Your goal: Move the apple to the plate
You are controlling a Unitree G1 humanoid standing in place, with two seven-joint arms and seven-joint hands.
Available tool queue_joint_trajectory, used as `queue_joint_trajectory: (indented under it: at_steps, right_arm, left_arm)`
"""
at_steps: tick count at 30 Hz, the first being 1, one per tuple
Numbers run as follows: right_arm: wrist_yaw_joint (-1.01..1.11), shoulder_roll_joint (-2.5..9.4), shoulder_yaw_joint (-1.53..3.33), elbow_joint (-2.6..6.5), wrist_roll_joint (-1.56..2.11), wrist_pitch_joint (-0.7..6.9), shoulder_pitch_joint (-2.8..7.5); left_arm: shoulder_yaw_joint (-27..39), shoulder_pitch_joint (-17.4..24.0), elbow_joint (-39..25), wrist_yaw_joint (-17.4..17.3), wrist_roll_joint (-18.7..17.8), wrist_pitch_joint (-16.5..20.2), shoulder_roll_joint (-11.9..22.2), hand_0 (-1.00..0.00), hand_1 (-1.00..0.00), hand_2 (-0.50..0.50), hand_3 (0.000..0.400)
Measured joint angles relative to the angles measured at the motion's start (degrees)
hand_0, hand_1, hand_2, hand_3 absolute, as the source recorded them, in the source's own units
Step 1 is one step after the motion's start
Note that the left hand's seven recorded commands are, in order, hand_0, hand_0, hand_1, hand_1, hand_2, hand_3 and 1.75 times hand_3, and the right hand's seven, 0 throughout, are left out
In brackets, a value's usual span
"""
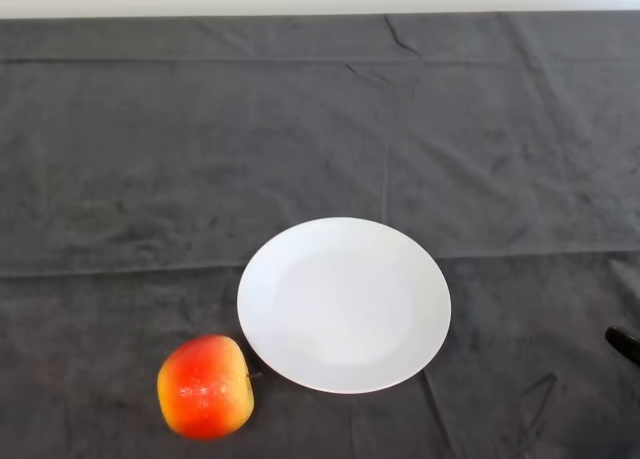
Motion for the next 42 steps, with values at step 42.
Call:
queue_joint_trajectory:
  at_steps: [42]
  right_arm:
    - [0.0,0.0,0.0,0.0,0.0,0.0,0.0]
  left_arm:
    - [-0.19,-0.05,-0.08,0.46,2.27,0.08,0.01,0.0,0.0,0.0,0.0]
